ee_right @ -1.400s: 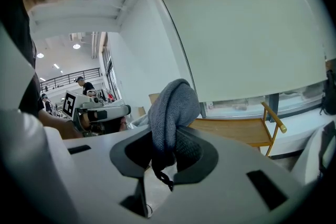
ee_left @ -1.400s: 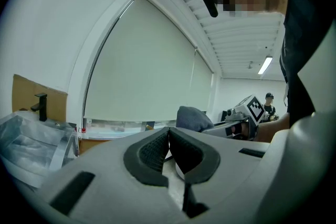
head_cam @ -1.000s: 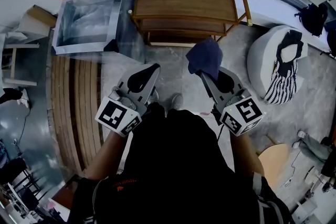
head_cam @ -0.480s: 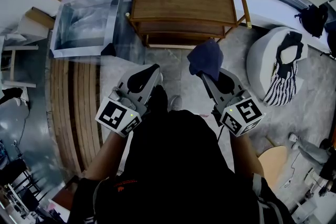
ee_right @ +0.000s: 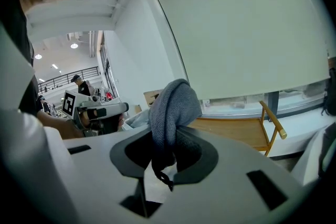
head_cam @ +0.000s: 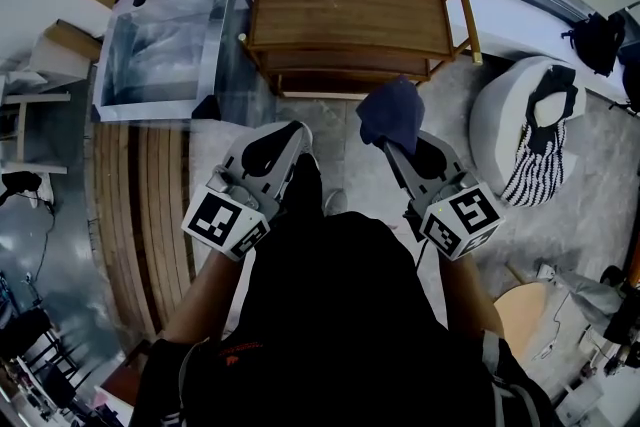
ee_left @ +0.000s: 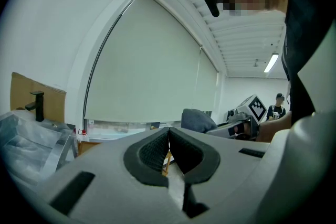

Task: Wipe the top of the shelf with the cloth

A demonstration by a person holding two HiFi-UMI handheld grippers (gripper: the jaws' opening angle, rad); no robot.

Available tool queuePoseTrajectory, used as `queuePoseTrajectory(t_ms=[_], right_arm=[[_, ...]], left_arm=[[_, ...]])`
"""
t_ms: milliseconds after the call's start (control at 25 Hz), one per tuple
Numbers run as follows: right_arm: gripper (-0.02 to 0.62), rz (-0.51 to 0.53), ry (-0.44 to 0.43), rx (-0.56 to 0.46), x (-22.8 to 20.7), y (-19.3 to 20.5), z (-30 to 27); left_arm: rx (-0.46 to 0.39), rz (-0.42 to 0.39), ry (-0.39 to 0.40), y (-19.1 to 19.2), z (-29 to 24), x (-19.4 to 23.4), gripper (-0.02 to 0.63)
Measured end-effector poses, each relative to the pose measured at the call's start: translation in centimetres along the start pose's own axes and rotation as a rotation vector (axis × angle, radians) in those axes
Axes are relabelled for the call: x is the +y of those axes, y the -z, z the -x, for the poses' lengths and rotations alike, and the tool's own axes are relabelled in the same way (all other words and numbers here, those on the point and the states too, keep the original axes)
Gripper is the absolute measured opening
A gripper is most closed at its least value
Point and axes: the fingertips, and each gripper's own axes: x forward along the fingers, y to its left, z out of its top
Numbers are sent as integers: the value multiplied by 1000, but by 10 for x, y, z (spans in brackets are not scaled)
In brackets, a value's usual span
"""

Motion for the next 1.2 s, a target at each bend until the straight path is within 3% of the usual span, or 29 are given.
queuePoseTrajectory(t_ms=[1200], right_arm=[[78, -30, 23, 80, -52, -38, -165]], left_arm=[[31, 58, 2, -12, -69, 183, 19]])
